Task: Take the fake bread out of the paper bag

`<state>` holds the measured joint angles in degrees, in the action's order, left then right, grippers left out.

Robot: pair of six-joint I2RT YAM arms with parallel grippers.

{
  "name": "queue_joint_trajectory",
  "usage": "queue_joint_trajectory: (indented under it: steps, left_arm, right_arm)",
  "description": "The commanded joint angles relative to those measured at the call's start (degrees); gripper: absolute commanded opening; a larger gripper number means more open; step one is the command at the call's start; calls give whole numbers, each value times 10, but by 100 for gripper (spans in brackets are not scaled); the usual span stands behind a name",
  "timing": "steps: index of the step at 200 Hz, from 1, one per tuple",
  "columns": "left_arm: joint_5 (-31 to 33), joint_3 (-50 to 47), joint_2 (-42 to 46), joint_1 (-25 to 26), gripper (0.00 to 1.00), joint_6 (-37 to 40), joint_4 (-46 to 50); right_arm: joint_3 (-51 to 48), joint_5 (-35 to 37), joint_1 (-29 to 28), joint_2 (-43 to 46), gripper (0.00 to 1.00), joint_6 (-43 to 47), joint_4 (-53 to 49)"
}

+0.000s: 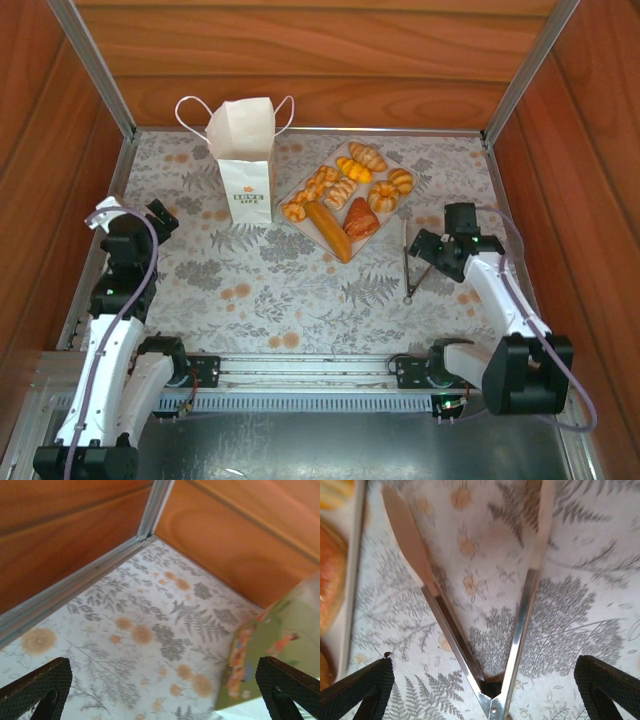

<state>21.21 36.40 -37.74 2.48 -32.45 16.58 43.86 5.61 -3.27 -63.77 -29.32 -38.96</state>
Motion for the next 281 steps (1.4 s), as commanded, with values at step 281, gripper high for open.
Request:
queue_joint_trajectory:
  steps: [281]
  left_arm:
    - [-129, -149, -524, -39, 100, 292, -692]
  right_arm:
    - [-224, 8, 15, -108, 100, 249, 759]
